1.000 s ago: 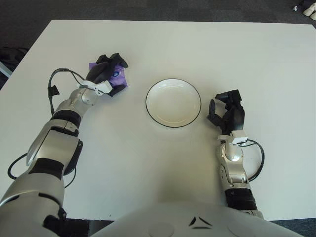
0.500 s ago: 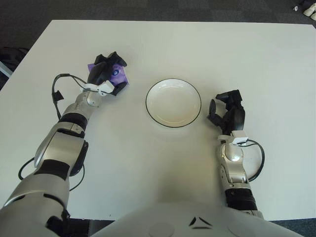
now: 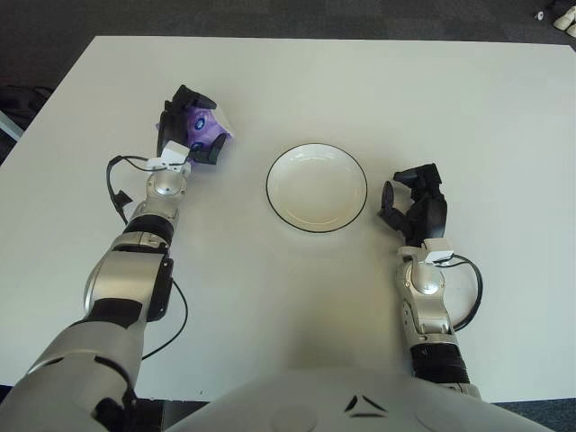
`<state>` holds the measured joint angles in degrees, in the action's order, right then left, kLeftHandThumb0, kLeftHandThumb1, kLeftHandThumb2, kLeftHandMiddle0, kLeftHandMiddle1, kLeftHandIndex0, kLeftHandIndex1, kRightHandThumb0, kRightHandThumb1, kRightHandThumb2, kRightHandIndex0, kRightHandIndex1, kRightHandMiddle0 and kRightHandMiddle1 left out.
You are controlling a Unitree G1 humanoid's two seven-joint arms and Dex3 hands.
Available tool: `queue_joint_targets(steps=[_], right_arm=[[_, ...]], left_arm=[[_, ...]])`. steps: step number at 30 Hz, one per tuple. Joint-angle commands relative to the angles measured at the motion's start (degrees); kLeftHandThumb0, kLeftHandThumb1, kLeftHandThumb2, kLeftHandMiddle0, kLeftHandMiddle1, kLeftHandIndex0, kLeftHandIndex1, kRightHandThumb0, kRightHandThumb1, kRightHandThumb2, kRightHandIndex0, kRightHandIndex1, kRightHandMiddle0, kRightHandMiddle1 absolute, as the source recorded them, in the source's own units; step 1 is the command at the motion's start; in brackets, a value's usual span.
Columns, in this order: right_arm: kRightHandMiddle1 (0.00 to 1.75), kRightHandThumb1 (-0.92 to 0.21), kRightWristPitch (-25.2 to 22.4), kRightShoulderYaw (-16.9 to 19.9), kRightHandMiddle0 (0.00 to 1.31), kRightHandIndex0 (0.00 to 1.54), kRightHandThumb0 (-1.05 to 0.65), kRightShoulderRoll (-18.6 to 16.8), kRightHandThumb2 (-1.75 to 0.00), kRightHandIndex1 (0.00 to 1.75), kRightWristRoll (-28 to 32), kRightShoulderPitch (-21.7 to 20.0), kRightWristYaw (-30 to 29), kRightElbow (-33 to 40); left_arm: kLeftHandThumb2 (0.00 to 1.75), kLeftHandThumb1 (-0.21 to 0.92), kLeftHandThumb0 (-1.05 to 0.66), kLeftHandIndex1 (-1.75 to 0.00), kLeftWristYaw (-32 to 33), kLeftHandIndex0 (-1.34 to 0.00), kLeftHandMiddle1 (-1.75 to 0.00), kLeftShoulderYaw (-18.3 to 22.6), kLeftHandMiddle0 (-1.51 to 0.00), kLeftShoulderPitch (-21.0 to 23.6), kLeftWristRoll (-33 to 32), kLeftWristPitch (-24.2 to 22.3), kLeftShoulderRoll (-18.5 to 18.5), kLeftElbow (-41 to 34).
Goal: Put the tissue paper into the plate.
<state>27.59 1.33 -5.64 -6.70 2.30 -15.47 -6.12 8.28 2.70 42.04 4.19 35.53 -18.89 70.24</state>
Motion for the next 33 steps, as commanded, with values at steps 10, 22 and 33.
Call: queue_joint_targets(steps=[10, 22, 33], right_arm=[[1.75, -0.55, 0.1, 0.5, 0.43, 0.68, -0.41, 0.3, -1.03, 1.43, 0.7, 2.8, 0.9, -4.0], [1.75, -0.55, 0.4, 0.6, 0.43, 0.68, -0.41, 0.0, -1.04, 1.43, 1.4, 2.4, 1.6, -4.4], [1.75, -0.55, -0.2, 0.8, 0.43, 0.67, -0.41, -0.6, -1.03, 1.42, 0.4, 2.2, 0.4, -4.4]], left_arm=[[1.49, 0.18, -0.52, -1.75, -17.9, -0.72, -1.75, 9.5, -1.27, -3.2, -12.1, -3.4, 9.0, 2.5], [1.51, 0.16, -0.53, -1.75, -28.1, -0.73, -1.75, 14.0, -1.26, -1.2, -17.7, -4.4, 9.8, 1.8], [1.52, 0.15, -0.53, -1.75, -31.1, -0.74, -1.75, 13.0, -1.28, 1.2, -17.5, 1.1, 12.8, -4.7]])
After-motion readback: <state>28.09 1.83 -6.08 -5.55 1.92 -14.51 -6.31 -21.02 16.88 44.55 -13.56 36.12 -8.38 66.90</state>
